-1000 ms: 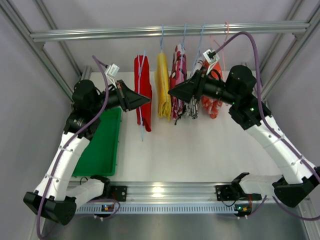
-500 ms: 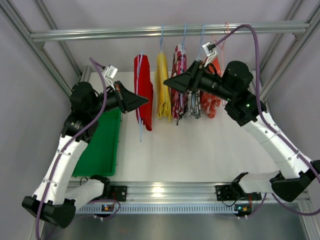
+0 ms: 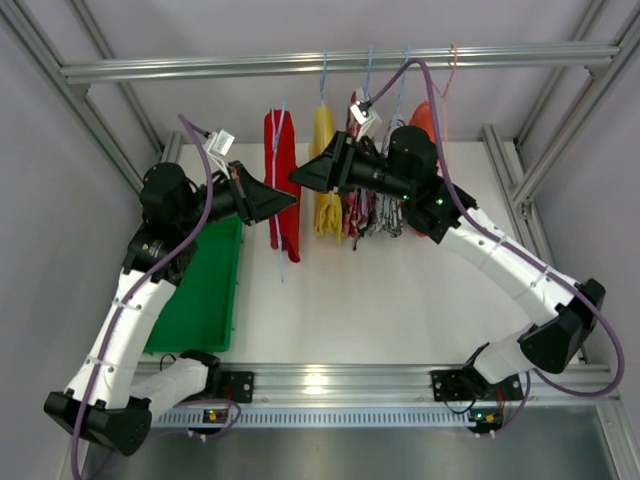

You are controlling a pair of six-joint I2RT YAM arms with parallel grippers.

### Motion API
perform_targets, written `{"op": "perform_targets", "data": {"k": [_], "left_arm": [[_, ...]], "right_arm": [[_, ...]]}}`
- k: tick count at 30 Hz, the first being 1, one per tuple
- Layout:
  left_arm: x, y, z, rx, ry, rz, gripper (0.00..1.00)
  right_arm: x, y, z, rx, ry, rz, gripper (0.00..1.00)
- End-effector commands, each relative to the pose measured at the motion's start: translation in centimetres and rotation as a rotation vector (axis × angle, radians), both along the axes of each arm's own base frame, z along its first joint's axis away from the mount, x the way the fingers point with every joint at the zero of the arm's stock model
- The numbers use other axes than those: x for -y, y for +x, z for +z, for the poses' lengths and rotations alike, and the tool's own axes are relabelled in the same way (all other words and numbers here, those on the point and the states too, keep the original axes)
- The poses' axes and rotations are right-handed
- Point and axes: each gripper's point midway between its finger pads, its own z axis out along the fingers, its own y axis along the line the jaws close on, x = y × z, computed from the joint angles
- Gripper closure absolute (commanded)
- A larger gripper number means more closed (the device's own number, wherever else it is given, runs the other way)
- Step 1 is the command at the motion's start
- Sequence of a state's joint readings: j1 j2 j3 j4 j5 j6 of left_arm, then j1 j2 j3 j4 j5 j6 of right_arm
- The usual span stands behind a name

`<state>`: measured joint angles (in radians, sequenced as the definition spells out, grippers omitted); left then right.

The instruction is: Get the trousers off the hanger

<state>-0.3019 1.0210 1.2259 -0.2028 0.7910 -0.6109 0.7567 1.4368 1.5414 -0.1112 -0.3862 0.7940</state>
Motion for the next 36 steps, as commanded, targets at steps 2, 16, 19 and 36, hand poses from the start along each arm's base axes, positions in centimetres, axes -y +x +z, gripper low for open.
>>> {"op": "perform_targets", "data": {"k": [2, 16, 19, 36], "left_arm": [[-0.6, -1.5, 8.4, 0.392, -0.076, 0.009, 1.00], [-0.5, -1.4, 8.3, 0.373, -0.086, 0.006, 1.00], [-0.4, -1.3, 8.4, 0.371, -0.094, -0.002, 1.00], [-0.6, -0.1, 8.1, 0.369, -0.083, 0.053, 1.00]], "right_arm": [[-1.6, -0.9, 5.2, 0.032, 0.163, 0.040, 0.44], [-3.5, -1.3, 6.0, -0.013, 0.250, 0.112, 0.48], [-4.3, -1.0, 6.1, -0.014, 0.248, 0.110, 0.48], [-7.8, -0.1, 4.5, -0.188, 0.286, 0.145, 0.64]]}}
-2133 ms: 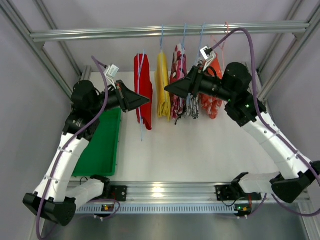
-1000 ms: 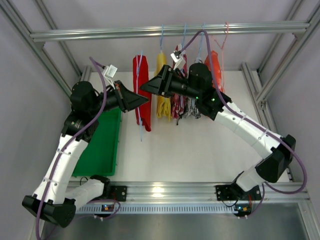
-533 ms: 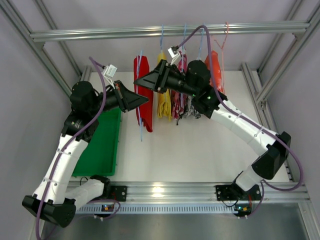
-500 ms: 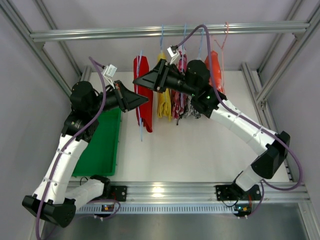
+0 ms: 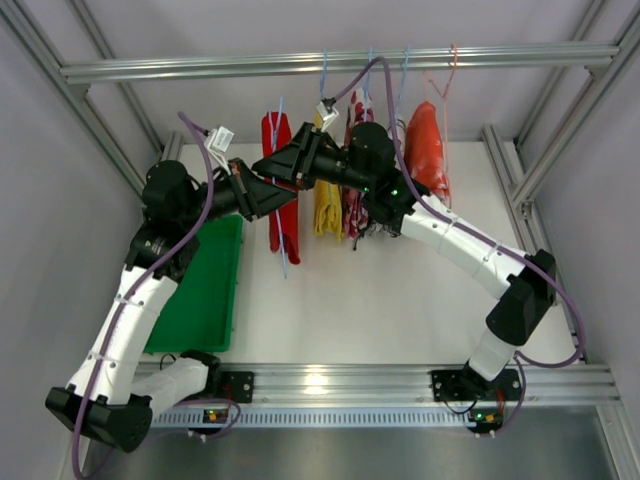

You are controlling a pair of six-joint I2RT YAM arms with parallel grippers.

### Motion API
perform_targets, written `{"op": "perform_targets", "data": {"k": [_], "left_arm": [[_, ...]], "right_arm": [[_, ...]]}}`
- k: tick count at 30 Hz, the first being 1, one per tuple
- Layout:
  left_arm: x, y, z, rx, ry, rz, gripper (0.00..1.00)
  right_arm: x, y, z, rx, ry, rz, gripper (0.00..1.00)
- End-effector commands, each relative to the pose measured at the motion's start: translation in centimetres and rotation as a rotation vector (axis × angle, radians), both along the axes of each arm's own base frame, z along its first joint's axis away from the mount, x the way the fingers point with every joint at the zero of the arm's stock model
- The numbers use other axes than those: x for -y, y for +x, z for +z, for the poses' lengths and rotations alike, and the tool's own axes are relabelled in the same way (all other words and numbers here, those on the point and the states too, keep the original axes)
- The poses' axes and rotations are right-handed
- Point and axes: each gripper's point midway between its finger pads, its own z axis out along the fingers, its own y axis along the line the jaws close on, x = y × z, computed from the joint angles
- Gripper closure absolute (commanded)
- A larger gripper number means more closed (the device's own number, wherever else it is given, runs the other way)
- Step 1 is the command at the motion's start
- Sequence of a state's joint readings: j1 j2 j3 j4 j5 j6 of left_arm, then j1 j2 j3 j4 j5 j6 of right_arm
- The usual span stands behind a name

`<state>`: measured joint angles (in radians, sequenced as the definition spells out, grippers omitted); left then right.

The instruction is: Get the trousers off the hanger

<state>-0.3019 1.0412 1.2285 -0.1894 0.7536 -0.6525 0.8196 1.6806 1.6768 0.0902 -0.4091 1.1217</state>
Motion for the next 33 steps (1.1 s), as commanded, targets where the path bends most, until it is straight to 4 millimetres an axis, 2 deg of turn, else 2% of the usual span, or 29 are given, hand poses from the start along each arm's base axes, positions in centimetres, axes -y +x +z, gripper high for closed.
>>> {"op": "perform_targets", "data": {"k": [1, 5, 8, 9, 11, 12, 13, 15, 16, 17, 19, 23, 26, 27, 28, 30, 31, 33], "left_arm": [[-0.7, -1.1, 8.1, 0.410, -0.054, 0.022, 1.00], [-0.5, -1.0, 7.8, 0.404, -0.050, 0.024, 1.00], [-0.6, -0.9, 7.6, 0.400, -0.045, 0.025, 1.00], [-0.6, -1.0, 7.6, 0.406, -0.040, 0.028, 1.00], [-0.8, -0.9, 7.3, 0.396, -0.029, 0.045, 0.94], [-1.1, -1.2, 7.5, 0.424, -0.019, 0.057, 0.89], [-1.4, -0.9, 7.0, 0.409, -0.003, 0.082, 0.73], [-2.2, -0.8, 6.2, 0.415, 0.038, 0.134, 0.58], [-2.7, -0.6, 5.9, 0.413, 0.054, 0.166, 0.45], [-3.5, 0.0, 5.0, 0.387, 0.079, 0.229, 0.38], [-4.8, -0.2, 5.0, 0.417, 0.103, 0.297, 0.27], [-7.3, -0.3, 4.8, 0.439, 0.156, 0.427, 0.21], [-8.7, -0.2, 3.6, 0.456, 0.233, 0.479, 0.19], [-9.0, -0.9, 3.5, 0.480, 0.248, 0.482, 0.19], [-9.0, -0.8, 1.6, 0.460, 0.290, 0.470, 0.19], [-9.6, -1.8, 0.4, 0.496, 0.339, 0.472, 0.18], [-9.8, -1.8, -1.6, 0.469, 0.378, 0.463, 0.18], [-10.5, -2.3, -3.1, 0.486, 0.426, 0.475, 0.18]], "right_arm": [[-0.6, -1.5, 4.0, 0.046, 0.107, 0.032, 0.64], [-1.0, -1.5, 3.9, 0.037, 0.108, 0.036, 0.72], [-1.1, -1.2, 3.8, 0.019, 0.109, 0.033, 0.87], [-1.1, -1.2, 4.0, 0.021, 0.113, 0.033, 0.96], [-0.8, -1.1, 4.5, 0.024, 0.118, 0.028, 1.00], [-0.6, -1.1, 4.7, 0.024, 0.122, 0.027, 1.00], [-0.4, -1.0, 4.9, 0.024, 0.126, 0.024, 1.00], [0.4, -0.6, 5.5, 0.027, 0.133, 0.008, 1.00], [0.7, -0.5, 5.7, 0.027, 0.135, 0.006, 1.00], [1.3, -0.3, 6.1, 0.031, 0.139, -0.006, 1.00], [2.1, -0.4, 6.8, 0.042, 0.147, -0.011, 1.00], [2.9, -0.4, 8.1, 0.059, 0.156, -0.026, 1.00], [3.2, -0.6, 9.1, 0.064, 0.166, -0.030, 1.00], [3.3, -0.6, 9.4, 0.063, 0.172, -0.032, 1.00], [3.3, -0.5, 9.6, 0.056, 0.172, -0.036, 1.00], [3.5, -0.6, 10.5, 0.050, 0.191, -0.041, 1.00], [3.5, -0.4, 10.5, 0.041, 0.188, -0.045, 1.00], [3.6, -0.6, 11.6, 0.046, 0.211, -0.042, 1.00]]}}
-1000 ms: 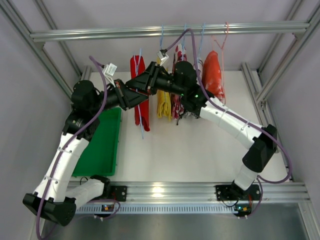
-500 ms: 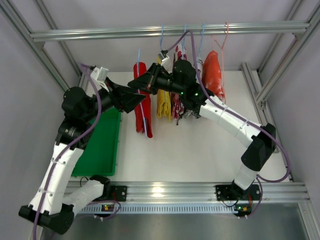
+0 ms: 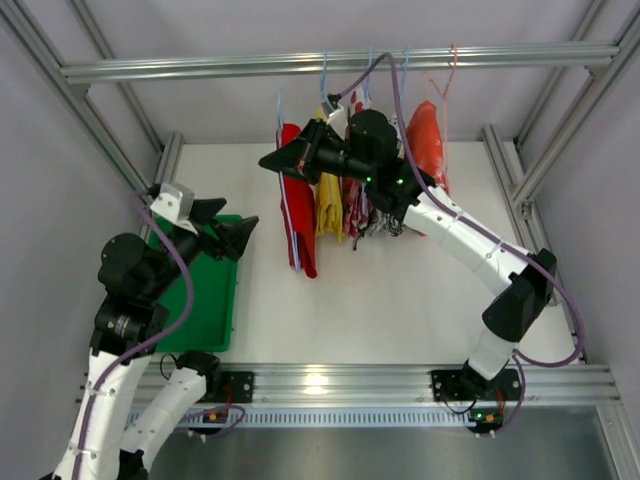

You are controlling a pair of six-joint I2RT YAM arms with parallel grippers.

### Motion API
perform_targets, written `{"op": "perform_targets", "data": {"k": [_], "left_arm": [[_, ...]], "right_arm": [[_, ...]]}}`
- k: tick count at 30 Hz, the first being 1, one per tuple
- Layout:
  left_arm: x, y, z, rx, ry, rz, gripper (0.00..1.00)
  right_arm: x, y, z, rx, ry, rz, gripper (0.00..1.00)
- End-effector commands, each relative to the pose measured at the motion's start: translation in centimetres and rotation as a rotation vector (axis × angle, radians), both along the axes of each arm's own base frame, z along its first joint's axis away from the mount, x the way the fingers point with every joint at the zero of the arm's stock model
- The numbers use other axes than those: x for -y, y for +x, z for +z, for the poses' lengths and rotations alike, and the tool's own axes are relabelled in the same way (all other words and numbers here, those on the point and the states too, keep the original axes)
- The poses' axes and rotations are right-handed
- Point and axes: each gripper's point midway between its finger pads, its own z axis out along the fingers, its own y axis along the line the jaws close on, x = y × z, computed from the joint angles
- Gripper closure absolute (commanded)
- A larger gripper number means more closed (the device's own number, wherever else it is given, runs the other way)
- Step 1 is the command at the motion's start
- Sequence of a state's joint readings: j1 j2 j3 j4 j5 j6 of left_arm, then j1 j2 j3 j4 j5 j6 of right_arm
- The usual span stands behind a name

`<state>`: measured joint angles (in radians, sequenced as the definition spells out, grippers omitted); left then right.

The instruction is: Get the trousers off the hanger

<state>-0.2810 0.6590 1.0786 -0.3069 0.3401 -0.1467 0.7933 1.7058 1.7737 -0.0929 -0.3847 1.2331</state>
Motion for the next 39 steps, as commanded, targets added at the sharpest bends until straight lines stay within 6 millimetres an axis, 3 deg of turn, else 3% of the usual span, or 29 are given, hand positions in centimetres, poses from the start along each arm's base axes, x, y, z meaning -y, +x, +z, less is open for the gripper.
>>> {"op": "perform_targets", "data": {"k": [1, 4, 7, 10, 18, 22, 28, 31, 39], "left_arm": [[-1.9, 0.1, -4.3, -0.030, 0.134, 0.085, 0.18], [-1.5, 0.1, -8.2, -0.091, 0.136, 0.063, 0.17], [-0.6, -0.1, -9.0, -0.105, 0.076, 0.022, 0.14], [0.1, 0.1, -8.5, -0.075, -0.004, -0.002, 0.01], [-0.5, 3.2, -7.3, -0.012, -0.085, 0.091, 0.01], [-0.4, 4.3, -7.7, 0.027, -0.038, 0.119, 0.01], [0.3, 4.8, -8.2, 0.109, 0.041, 0.169, 0.01], [0.8, 5.3, -9.7, 0.077, 0.054, 0.200, 0.01], [1.6, 6.1, -9.3, 0.095, 0.016, 0.217, 0.01]], "right_arm": [[2.8, -1.9, 12.0, 0.231, 0.248, -0.015, 1.00], [2.8, -1.8, 13.0, 0.232, 0.265, -0.021, 1.00], [2.9, -1.7, 13.4, 0.228, 0.267, -0.030, 1.00], [3.0, -1.8, 13.6, 0.226, 0.268, -0.033, 1.00], [2.8, -0.9, 12.9, 0.152, 0.252, -0.063, 1.00], [2.5, -0.1, 12.2, 0.114, 0.234, -0.086, 1.00], [2.3, 0.5, 12.2, 0.104, 0.232, -0.100, 1.00], [2.5, 1.3, 12.4, 0.101, 0.237, -0.116, 1.00], [3.2, 2.5, 12.7, 0.087, 0.244, -0.154, 1.00]]}}
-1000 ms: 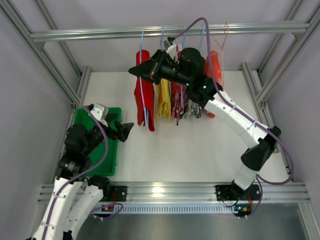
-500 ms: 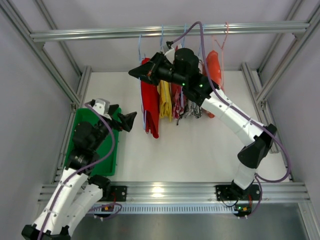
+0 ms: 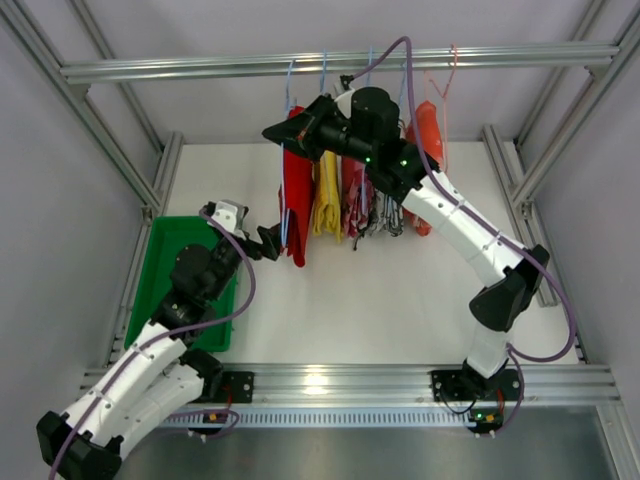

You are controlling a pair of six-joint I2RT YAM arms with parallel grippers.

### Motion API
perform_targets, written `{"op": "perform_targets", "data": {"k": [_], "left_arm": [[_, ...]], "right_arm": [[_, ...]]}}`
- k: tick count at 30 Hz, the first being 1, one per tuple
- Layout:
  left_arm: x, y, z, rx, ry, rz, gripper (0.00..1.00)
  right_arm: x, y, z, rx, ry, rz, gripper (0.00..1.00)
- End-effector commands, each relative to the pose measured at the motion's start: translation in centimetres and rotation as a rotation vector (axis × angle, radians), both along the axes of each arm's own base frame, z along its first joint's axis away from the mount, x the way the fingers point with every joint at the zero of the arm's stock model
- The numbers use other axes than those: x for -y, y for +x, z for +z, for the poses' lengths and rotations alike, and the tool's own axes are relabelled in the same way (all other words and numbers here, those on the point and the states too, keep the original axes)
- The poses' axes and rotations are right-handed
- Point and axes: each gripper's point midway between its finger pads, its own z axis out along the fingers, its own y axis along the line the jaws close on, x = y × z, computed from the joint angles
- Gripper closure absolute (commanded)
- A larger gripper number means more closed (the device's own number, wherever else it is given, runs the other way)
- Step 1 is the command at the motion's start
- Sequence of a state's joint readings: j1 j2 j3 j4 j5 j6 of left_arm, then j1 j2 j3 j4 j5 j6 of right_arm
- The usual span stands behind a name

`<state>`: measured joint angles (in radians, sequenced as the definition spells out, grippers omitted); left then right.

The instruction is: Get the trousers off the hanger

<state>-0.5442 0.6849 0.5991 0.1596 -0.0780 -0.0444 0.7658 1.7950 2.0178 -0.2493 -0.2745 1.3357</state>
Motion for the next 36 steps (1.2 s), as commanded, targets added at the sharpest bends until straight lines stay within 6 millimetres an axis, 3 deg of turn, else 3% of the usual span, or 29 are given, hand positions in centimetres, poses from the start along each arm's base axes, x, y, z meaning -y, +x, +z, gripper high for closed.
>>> {"op": "perform_targets", "data": {"k": [1, 4, 6, 12, 18, 22, 36], "left_arm": [[-0.4, 1.3, 2.3, 0.085, -0.043, 0.061, 0.01], [-0.8, 3.1, 2.5, 0.050, -0.078, 0.137, 0.05], [-0.5, 3.2, 3.5, 0.080, -0.106, 0.130, 0.06], [-0.2, 2.6, 2.6, 0.057, -0.104, 0.099, 0.08], [-0.7, 0.7, 3.0, 0.041, -0.131, 0.069, 0.07], [-0.7, 0.6, 1.9, 0.009, -0.128, 0.068, 0.07], [0.5, 0.3, 3.5, 0.055, -0.135, 0.007, 0.06]], "right_arm": [[2.5, -1.1, 9.2, 0.183, 0.189, -0.027, 1.00], [2.4, -1.0, 9.1, 0.170, 0.190, -0.023, 1.00], [2.5, -1.0, 9.3, 0.173, 0.193, -0.025, 1.00], [2.8, -0.9, 9.6, 0.186, 0.188, -0.044, 1.00], [2.8, -0.6, 9.6, 0.191, 0.185, -0.054, 1.00], [2.8, -0.3, 9.9, 0.187, 0.196, -0.065, 1.00], [2.9, 0.2, 10.3, 0.152, 0.215, -0.092, 1.00]]}}
